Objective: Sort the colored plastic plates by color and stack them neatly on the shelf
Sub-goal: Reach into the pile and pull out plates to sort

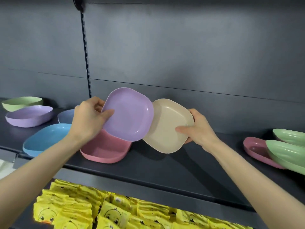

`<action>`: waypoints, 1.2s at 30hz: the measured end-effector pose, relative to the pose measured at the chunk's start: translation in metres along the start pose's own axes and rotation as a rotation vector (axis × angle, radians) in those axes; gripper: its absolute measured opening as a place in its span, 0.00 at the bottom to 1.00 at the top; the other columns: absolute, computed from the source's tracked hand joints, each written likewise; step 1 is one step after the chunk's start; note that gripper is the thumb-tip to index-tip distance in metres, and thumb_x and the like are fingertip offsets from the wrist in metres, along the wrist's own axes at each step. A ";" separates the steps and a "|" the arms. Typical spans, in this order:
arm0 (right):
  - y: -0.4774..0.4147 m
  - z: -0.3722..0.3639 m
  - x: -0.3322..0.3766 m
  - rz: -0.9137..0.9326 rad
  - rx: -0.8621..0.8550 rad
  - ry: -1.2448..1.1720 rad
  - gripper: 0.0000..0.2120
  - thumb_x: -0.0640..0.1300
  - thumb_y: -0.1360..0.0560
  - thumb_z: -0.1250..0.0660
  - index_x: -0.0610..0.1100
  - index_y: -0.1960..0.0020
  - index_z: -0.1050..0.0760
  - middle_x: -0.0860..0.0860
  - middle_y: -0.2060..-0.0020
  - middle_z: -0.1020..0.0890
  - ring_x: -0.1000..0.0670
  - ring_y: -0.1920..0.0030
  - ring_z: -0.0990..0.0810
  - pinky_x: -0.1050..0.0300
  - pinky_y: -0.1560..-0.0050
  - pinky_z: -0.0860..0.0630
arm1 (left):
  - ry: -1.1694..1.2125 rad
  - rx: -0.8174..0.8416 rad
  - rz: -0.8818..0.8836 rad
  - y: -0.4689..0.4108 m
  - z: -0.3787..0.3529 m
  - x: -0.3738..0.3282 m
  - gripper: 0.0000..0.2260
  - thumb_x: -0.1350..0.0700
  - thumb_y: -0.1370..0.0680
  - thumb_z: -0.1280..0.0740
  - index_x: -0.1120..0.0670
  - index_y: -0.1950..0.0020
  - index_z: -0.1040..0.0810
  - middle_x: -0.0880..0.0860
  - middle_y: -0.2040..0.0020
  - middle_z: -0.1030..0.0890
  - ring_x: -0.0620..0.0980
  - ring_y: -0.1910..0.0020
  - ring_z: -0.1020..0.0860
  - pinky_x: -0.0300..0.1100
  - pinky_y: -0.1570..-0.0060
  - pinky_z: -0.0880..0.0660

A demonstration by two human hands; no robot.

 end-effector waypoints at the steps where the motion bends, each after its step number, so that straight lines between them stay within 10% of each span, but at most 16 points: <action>1: -0.005 -0.009 0.002 -0.010 -0.024 -0.004 0.20 0.32 0.31 0.30 0.45 0.44 0.32 0.49 0.48 0.23 0.44 0.47 0.22 0.49 0.69 0.19 | 0.002 0.009 -0.003 -0.008 0.005 0.009 0.05 0.58 0.27 0.29 0.58 0.56 0.23 0.50 0.67 0.22 0.51 0.67 0.27 0.34 0.67 0.32; 14: -0.070 -0.051 0.002 -0.101 -0.290 0.074 0.18 0.33 0.30 0.30 0.45 0.44 0.30 0.47 0.51 0.24 0.41 0.49 0.21 0.53 0.74 0.20 | 0.095 0.211 -0.003 -0.097 -0.025 0.070 0.07 0.60 0.27 0.30 0.56 0.59 0.28 0.50 0.68 0.24 0.50 0.68 0.27 0.38 0.68 0.33; 36: -0.163 -0.047 -0.073 -0.226 0.041 0.421 0.16 0.38 0.38 0.21 0.43 0.54 0.24 0.44 0.61 0.18 0.50 0.66 0.21 0.63 0.76 0.26 | 0.065 0.416 0.031 -0.138 -0.105 0.098 0.09 0.61 0.27 0.30 0.56 0.49 0.26 0.55 0.60 0.18 0.56 0.63 0.22 0.35 0.69 0.29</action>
Point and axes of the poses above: each hand's wrist, its own y-axis away from the middle knuckle, its own z-axis out of the back of the hand, x = y × z, the point moved 1 cm from there along -y, towards the middle knuckle
